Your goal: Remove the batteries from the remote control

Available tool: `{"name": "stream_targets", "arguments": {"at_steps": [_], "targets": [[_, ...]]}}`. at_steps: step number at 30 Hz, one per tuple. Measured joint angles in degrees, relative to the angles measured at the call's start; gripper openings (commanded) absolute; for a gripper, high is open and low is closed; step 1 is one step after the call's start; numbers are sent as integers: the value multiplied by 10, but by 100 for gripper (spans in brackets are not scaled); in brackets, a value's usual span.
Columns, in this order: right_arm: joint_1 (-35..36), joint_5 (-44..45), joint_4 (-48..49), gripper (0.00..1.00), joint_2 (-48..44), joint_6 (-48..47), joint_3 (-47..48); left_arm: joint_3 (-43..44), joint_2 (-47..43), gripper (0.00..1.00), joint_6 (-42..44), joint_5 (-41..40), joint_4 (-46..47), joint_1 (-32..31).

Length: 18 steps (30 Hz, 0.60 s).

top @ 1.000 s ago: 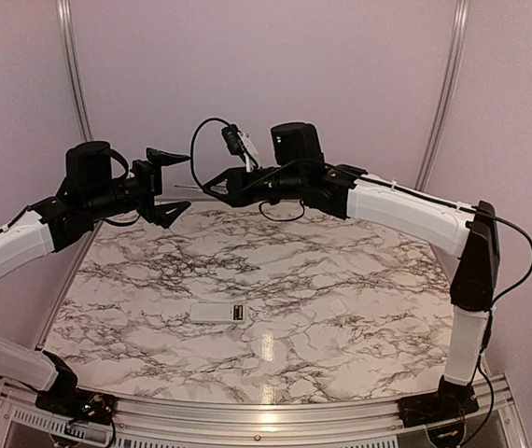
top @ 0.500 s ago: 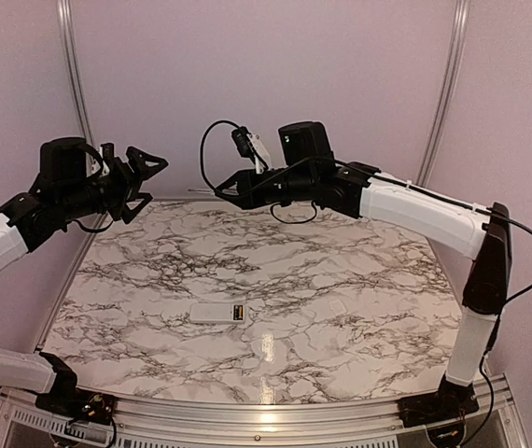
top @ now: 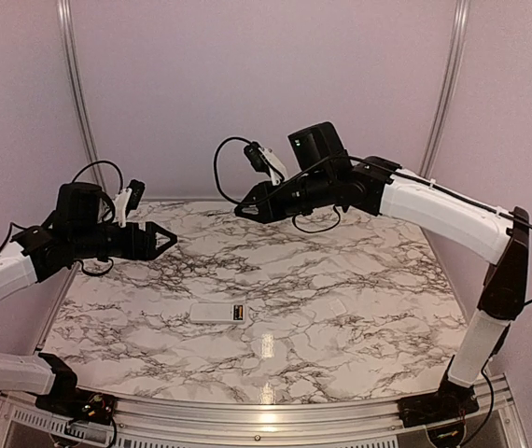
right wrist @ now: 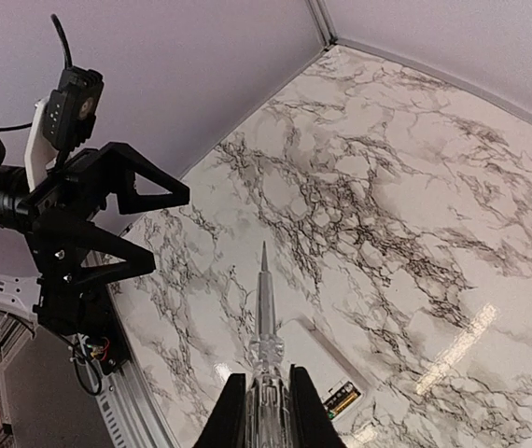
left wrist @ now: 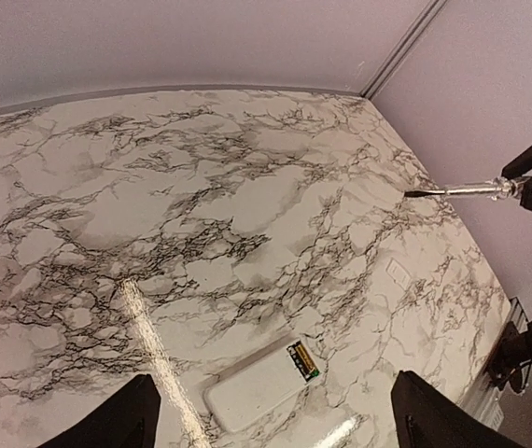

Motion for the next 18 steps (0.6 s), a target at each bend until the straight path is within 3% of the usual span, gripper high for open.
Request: {"name": "stream_targets", "arguments": {"at_steps": [8, 13, 18], "targets": [[0, 16, -106, 0, -26, 20, -15, -32, 11, 90, 251, 50, 3, -26], [0, 34, -161, 0, -43, 37, -32, -15, 82, 89, 422, 73, -43, -57], [0, 54, -223, 0, -42, 56, -32, -15, 131, 90, 522, 80, -71, -74]]}}
